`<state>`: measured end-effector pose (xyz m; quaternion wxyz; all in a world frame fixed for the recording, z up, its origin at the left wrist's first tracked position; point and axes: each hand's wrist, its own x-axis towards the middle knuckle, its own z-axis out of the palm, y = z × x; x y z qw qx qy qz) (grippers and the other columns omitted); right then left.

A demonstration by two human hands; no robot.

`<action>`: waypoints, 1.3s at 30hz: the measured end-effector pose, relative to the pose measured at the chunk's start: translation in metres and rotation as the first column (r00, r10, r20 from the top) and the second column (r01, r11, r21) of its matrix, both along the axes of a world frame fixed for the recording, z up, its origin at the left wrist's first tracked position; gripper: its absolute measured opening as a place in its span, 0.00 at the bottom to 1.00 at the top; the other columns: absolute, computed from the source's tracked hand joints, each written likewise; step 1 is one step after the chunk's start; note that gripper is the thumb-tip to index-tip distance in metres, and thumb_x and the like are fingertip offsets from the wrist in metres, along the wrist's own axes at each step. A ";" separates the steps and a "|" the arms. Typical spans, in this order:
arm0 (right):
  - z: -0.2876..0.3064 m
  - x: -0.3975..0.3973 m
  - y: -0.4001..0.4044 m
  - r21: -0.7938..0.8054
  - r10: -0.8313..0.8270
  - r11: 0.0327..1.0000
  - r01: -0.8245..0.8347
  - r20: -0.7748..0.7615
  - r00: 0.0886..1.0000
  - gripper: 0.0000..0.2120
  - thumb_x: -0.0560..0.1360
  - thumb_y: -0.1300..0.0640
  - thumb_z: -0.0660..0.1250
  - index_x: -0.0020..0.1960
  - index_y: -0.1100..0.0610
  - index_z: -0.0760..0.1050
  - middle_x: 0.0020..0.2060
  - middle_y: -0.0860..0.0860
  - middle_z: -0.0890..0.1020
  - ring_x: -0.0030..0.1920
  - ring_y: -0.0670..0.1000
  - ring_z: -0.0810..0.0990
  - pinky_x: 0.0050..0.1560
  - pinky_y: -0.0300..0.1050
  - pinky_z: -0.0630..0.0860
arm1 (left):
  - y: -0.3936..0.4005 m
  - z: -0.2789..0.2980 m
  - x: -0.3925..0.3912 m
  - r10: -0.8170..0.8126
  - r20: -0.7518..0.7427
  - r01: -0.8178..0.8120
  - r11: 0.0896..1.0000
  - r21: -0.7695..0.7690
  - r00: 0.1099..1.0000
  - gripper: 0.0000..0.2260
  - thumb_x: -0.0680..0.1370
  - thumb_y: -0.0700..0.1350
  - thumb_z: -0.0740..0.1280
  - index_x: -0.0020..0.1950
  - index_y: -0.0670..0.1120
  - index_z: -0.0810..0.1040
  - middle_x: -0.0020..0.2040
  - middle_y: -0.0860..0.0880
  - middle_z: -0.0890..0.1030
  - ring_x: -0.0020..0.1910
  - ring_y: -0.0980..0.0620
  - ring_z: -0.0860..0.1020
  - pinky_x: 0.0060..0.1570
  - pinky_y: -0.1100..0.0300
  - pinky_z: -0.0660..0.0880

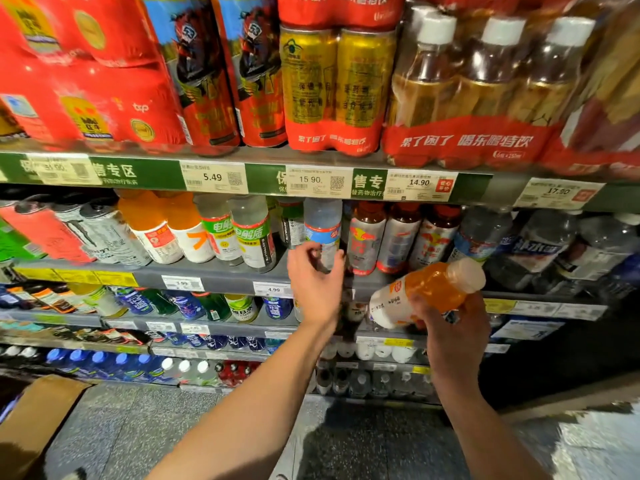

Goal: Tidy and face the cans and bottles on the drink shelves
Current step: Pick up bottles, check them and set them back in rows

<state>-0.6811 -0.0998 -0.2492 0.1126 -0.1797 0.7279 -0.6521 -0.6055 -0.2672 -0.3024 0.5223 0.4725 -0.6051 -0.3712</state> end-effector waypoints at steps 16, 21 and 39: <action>-0.010 0.057 -0.023 -0.034 -0.149 0.988 0.149 0.004 0.989 0.22 0.69 0.57 0.79 0.58 0.42 0.75 0.48 0.40 0.83 0.52 0.46 0.82 0.53 0.64 0.80 | -0.053 -0.002 0.018 -0.061 0.053 0.055 0.993 0.109 0.997 0.30 0.65 0.47 0.81 0.64 0.48 0.75 0.57 0.48 0.79 0.56 0.48 0.78 0.58 0.49 0.76; -0.010 0.060 -0.023 -0.040 -0.106 0.994 0.106 0.001 0.994 0.24 0.68 0.58 0.79 0.61 0.54 0.75 0.50 0.47 0.82 0.52 0.44 0.80 0.59 0.62 0.78 | -0.041 0.005 0.014 -0.189 0.110 0.181 0.980 0.079 0.976 0.27 0.65 0.48 0.81 0.60 0.49 0.74 0.53 0.54 0.79 0.50 0.54 0.77 0.49 0.58 0.75; -0.008 0.036 -0.013 -0.023 0.038 0.999 -0.036 0.074 0.997 0.36 0.59 0.38 0.74 0.64 0.49 0.74 0.51 0.42 0.81 0.52 0.40 0.79 0.55 0.52 0.76 | -0.058 0.013 0.065 0.268 0.122 -0.275 0.960 0.049 0.956 0.35 0.71 0.50 0.79 0.71 0.39 0.68 0.67 0.42 0.73 0.70 0.44 0.69 0.71 0.50 0.66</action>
